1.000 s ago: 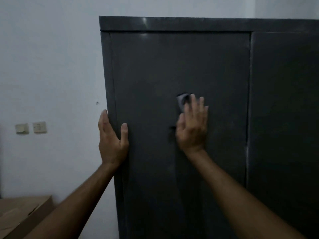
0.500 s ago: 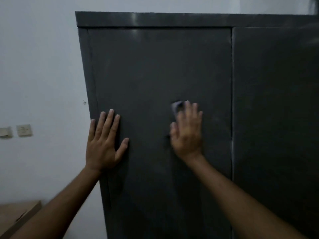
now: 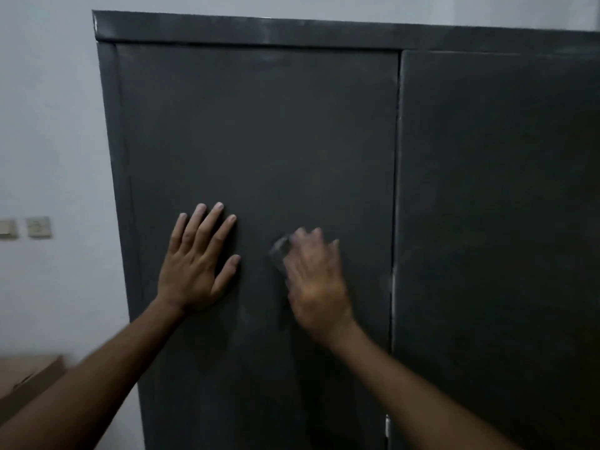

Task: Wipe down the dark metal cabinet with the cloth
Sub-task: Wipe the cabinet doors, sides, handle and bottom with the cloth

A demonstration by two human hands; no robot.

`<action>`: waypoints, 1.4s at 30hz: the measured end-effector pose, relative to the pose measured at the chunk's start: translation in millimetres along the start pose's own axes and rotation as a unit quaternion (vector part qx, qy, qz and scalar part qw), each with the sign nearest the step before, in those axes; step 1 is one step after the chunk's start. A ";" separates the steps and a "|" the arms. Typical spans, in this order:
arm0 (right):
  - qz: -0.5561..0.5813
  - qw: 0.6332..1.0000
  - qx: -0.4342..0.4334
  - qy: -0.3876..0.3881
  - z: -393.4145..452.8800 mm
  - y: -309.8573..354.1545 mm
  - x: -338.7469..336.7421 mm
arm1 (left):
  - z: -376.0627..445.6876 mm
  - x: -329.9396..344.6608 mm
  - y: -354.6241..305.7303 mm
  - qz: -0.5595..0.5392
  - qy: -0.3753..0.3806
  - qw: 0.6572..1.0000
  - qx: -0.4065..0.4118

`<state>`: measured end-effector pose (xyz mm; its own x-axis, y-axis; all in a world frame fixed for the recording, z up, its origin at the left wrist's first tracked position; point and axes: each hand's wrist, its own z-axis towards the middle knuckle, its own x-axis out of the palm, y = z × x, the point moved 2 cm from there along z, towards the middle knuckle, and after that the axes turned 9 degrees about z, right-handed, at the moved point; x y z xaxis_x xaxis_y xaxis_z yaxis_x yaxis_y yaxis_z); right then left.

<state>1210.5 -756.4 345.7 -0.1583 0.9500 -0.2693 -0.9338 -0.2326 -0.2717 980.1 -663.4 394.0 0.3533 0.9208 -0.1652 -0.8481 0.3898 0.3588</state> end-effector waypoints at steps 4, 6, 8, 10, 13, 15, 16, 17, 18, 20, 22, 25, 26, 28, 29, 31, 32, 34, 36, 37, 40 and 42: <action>0.007 0.926 -0.314 0.211 -76.6 11.2 2.3 | -2.7 0.0 2.5 -0.001 -0.013 1.000 0.005; 0.038 0.956 -0.251 0.147 -55.0 -4.3 -3.8 | -2.9 1.4 1.2 0.001 -0.020 1.000 0.003; 0.066 0.995 -0.074 0.030 -14.5 -1.8 -0.3 | -3.6 2.5 0.7 0.001 -0.028 1.000 0.008; 0.102 0.993 0.043 -0.037 6.6 29.4 15.6 | -4.7 2.4 3.6 -0.004 -0.025 1.000 0.008; 0.110 0.980 -0.137 0.091 -38.0 76.4 42.0 | -5.2 3.3 3.2 -0.012 -0.018 1.000 0.011; 0.078 0.948 -0.248 0.181 -69.4 65.8 36.6 | -4.9 4.1 3.8 -0.014 -0.021 1.000 0.013; 0.070 0.949 -0.251 0.176 -72.1 52.0 28.5 | -5.1 4.1 4.2 -0.014 -0.022 1.000 0.014; 0.068 0.962 -0.223 0.145 -66.1 35.5 18.6 | -4.8 4.0 4.3 -0.013 -0.021 1.000 0.014; 0.071 0.979 -0.168 0.095 -53.4 15.2 6.9 | -4.3 3.8 3.9 -0.010 -0.020 1.000 0.015; 0.043 0.998 -0.035 -0.015 -25.0 -25.0 -16.6 | -2.3 1.7 1.8 -0.001 -0.014 1.000 0.015; 0.031 0.990 0.098 -0.100 -6.6 -31.1 -24.7 | 0.0 -3.1 -0.6 -0.007 -0.009 1.000 0.011; 0.053 0.990 0.107 -0.081 -14.3 2.8 -5.5 | 8.5 -12.9 -11.0 -0.043 -0.015 0.998 0.048; 0.061 0.998 0.014 -0.012 -26.1 13.3 0.3 | 13.9 -15.8 -15.9 -0.060 -0.019 0.995 0.072; 0.040 0.982 -0.151 0.107 -47.1 -3.3 -8.2 | 27.8 -19.9 -27.4 -0.095 -0.019 0.989 0.116; 0.025 0.979 -0.170 0.109 -50.5 -25.1 -20.0 | 35.0 -21.0 -33.8 -0.106 -0.017 0.986 0.130; 0.000 0.997 -0.070 0.037 -48.2 -73.8 -49.1 | 47.6 -21.0 -47.0 -0.109 -0.006 0.982 0.151; -0.017 1.000 0.008 -0.017 -45.1 -93.4 -62.2 | 52.6 -19.4 -54.2 -0.104 0.002 0.981 0.161; -0.036 0.985 0.137 -0.100 -40.6 -95.3 -62.5 | 59.1 -13.7 -67.0 -0.084 0.021 0.981 0.173; -0.014 0.978 0.171 -0.119 -43.5 -66.5 -38.8 | 60.2 -8.2 -72.4 -0.051 0.027 0.983 0.176; 0.002 0.988 0.131 -0.088 -51.7 -50.5 -29.0 | 59.5 -6.8 -73.3 -0.040 0.024 0.983 0.176; -0.024 0.989 -0.104 0.104 -102.3 -53.0 -33.7 | 58.5 -3.2 -72.0 -0.029 0.024 0.983 0.179; -0.039 0.980 -0.139 0.136 -118.3 -87.6 -63.6 | 57.5 -0.5 -71.9 -0.029 0.020 0.984 0.176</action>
<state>1340.3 -821.1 277.4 0.0372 0.8856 -0.4629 -0.8103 -0.2444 -0.5326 1063.5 -691.2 421.0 0.3757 0.8980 -0.2292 -0.6350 0.4295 0.6421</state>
